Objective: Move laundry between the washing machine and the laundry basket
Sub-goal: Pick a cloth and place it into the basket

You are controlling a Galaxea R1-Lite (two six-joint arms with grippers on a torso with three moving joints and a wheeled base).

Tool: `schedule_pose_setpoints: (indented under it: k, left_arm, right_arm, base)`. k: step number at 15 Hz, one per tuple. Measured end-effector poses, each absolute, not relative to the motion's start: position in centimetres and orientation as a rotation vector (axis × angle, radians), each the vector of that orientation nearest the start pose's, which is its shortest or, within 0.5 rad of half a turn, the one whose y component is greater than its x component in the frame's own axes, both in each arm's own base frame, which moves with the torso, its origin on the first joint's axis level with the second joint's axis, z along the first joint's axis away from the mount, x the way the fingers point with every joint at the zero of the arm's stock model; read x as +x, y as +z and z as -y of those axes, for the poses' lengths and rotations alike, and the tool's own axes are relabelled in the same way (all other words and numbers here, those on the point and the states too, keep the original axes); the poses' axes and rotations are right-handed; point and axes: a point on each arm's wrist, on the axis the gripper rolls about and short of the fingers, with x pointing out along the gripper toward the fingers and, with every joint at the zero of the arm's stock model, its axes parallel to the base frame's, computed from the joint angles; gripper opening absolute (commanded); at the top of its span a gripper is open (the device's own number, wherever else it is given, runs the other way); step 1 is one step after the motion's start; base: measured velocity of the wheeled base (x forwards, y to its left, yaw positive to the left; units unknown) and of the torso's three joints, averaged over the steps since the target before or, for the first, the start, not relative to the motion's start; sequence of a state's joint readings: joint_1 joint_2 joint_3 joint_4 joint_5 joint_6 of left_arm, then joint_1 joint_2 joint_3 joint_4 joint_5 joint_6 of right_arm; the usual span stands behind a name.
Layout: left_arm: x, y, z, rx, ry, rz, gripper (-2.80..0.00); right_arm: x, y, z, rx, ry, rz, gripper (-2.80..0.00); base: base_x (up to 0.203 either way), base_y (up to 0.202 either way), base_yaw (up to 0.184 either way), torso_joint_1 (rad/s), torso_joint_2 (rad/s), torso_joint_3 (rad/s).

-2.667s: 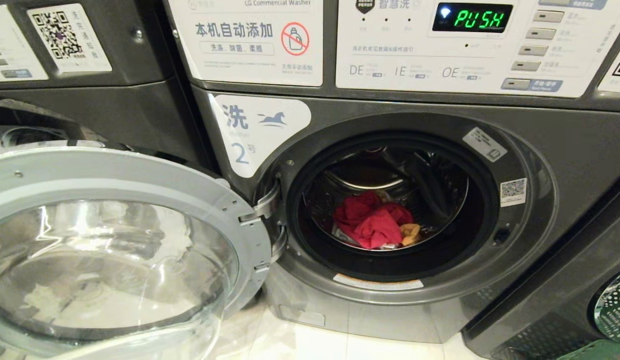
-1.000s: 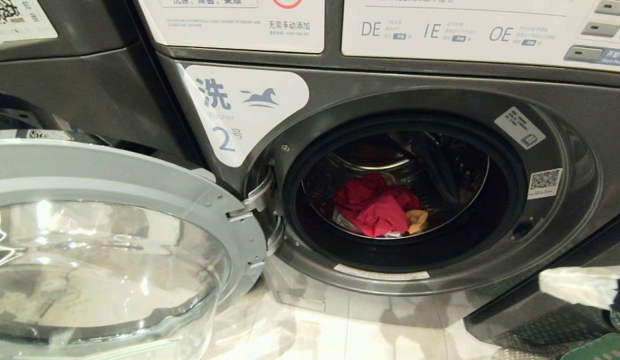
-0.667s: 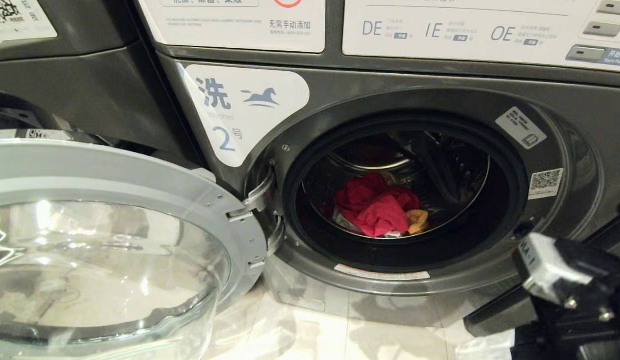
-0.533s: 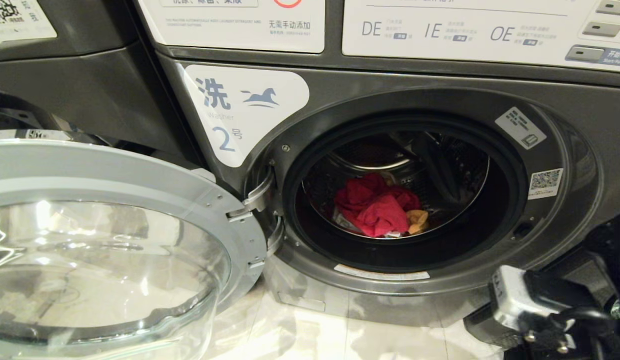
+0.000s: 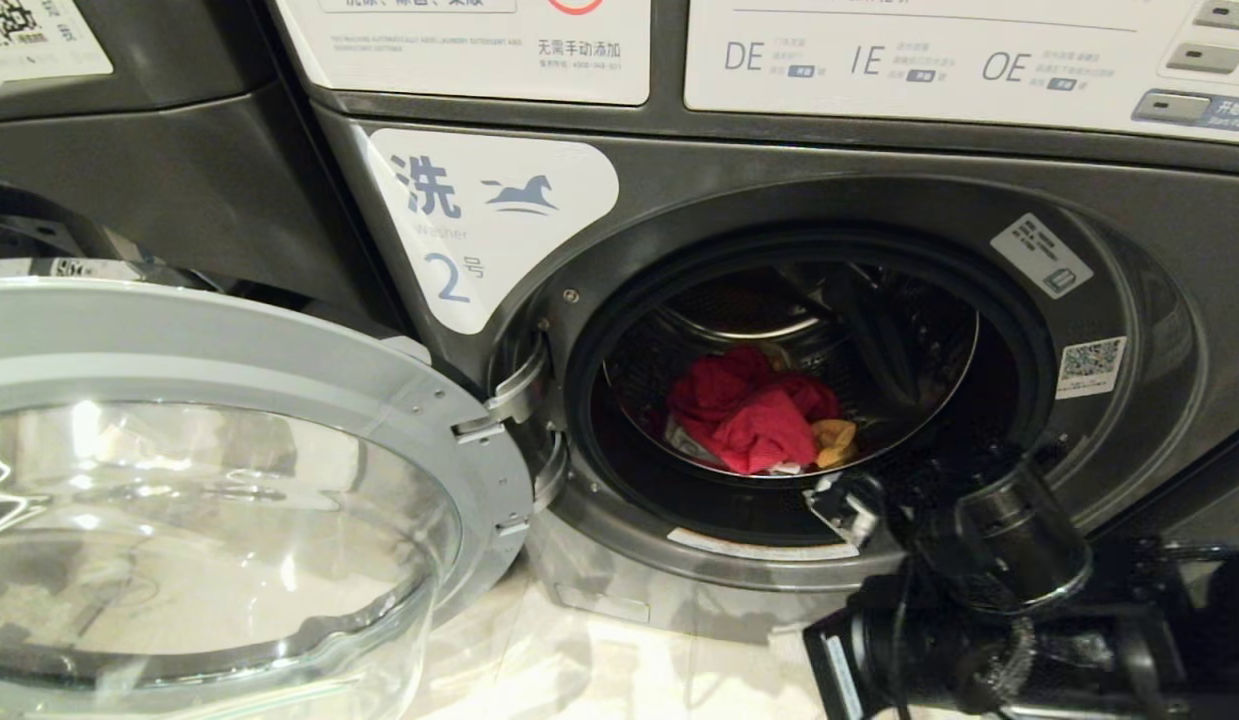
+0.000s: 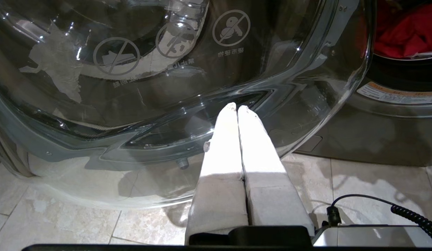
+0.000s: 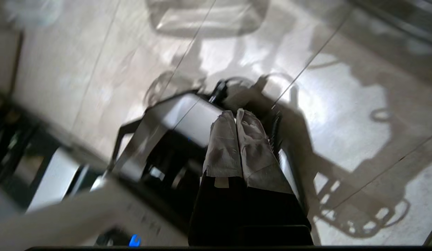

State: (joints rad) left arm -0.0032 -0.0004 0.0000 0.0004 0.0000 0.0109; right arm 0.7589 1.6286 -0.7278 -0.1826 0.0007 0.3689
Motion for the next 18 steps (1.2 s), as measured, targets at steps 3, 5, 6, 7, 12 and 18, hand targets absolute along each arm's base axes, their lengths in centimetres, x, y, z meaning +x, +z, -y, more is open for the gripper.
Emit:
schedule_pose_setpoints:
  k: [3, 5, 6, 7, 12, 18]
  left_arm:
    - [-2.3, 7.5, 0.0, 0.011, -0.003, 0.000, -2.80]
    - [-2.3, 7.5, 0.0, 0.011, -0.003, 0.000, -2.80]
    - [-2.3, 7.5, 0.0, 0.011, -0.003, 0.000, -2.80]
    - [-2.3, 7.5, 0.0, 0.010, -0.003, 0.000, -2.80]
    - [-2.3, 7.5, 0.0, 0.011, -0.003, -0.001, -2.80]
    - [-2.3, 7.5, 0.0, 0.011, -0.003, 0.000, -2.80]
  right_arm:
    - [21.7, 11.2, -19.5, 0.056, 0.363, -0.645, -2.80]
    - [24.2, 10.2, -19.3, 0.073, 0.216, -0.569, -2.80]
    - [25.4, 10.0, -19.1, 0.082, 0.174, -0.555, -2.80]
    - [26.6, 9.8, -18.7, 0.085, 0.143, -0.559, -2.80]
    - [31.5, 9.7, -17.4, 0.095, 0.051, -0.647, 0.00]
    - [36.4, 7.8, -18.9, 0.067, -0.066, -0.590, 0.00]
  base:
    - [0.000, 0.000, 0.000, 0.000, 0.00, 0.000]
    - [0.000, 0.000, 0.000, 0.000, 0.00, 0.000]
    - [0.000, 0.000, 0.000, 0.000, 0.00, 0.000]
    - [0.000, 0.000, 0.000, 0.000, 0.00, 0.000]
    - [0.000, 0.000, 0.000, 0.000, 0.00, 0.000]
    - [0.000, 0.000, 0.000, 0.000, 0.00, 0.000]
